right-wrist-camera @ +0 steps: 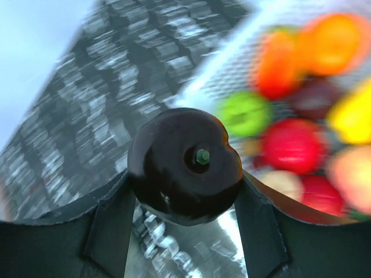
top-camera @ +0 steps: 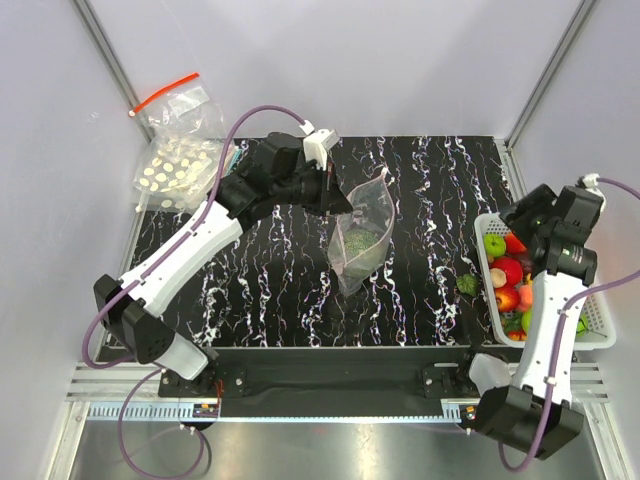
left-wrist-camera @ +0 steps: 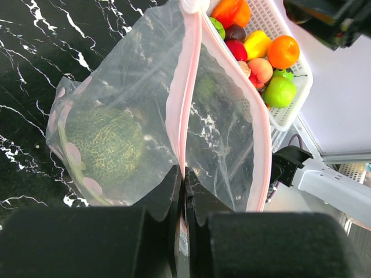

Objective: Place the food in the zip-top bag and seal the zipper
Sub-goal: Pick up the fake fruit from the bin, then place the fake fruit in the zipper food storage bag, then pick up the fake fruit from the bin.

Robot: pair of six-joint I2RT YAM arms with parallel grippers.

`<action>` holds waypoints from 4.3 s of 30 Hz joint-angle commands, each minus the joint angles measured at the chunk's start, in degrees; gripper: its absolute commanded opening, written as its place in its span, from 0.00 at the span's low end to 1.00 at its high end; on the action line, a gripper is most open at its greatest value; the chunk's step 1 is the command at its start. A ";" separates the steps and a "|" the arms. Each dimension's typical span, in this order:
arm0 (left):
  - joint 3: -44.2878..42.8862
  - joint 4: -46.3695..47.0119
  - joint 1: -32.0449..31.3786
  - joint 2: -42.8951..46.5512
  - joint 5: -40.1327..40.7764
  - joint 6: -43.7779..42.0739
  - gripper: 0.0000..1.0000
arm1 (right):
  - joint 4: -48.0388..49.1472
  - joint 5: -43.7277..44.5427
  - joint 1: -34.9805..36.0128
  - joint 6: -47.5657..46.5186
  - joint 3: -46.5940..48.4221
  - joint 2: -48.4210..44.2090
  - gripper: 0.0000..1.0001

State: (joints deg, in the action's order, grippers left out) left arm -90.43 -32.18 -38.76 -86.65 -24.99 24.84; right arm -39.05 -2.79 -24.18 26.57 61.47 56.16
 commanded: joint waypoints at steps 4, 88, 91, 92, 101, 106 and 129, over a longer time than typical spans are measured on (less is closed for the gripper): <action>-5.10 0.37 -0.87 -1.85 -0.14 -0.49 0.07 | -3.05 -16.46 13.44 0.41 10.05 -2.55 0.46; -5.10 -1.30 -0.08 -2.29 -0.76 -2.25 0.07 | 0.98 17.20 2.48 -10.66 13.15 35.23 1.00; -4.67 -0.86 -0.08 -2.38 -1.20 -1.99 0.07 | 4.75 15.54 2.39 -11.36 12.01 36.47 1.00; -4.49 -0.69 -0.08 -2.38 -1.46 -1.90 0.07 | 6.51 14.83 2.39 -11.54 11.05 36.21 1.00; -2.91 0.45 -0.08 -1.50 -2.17 -1.99 0.08 | 17.42 21.06 2.39 -13.12 6.64 39.90 1.00; -1.15 1.95 -0.08 -0.19 -1.99 -1.73 0.08 | 23.83 23.17 2.39 -12.68 4.36 42.44 1.00; -1.68 1.77 0.18 0.17 -1.64 -2.34 0.08 | 16.56 20.74 2.12 -11.01 0.40 17.26 0.60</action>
State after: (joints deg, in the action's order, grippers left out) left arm -91.88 -32.88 -38.76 -89.27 -25.71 23.49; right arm -19.68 21.61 -21.87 15.81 60.73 78.96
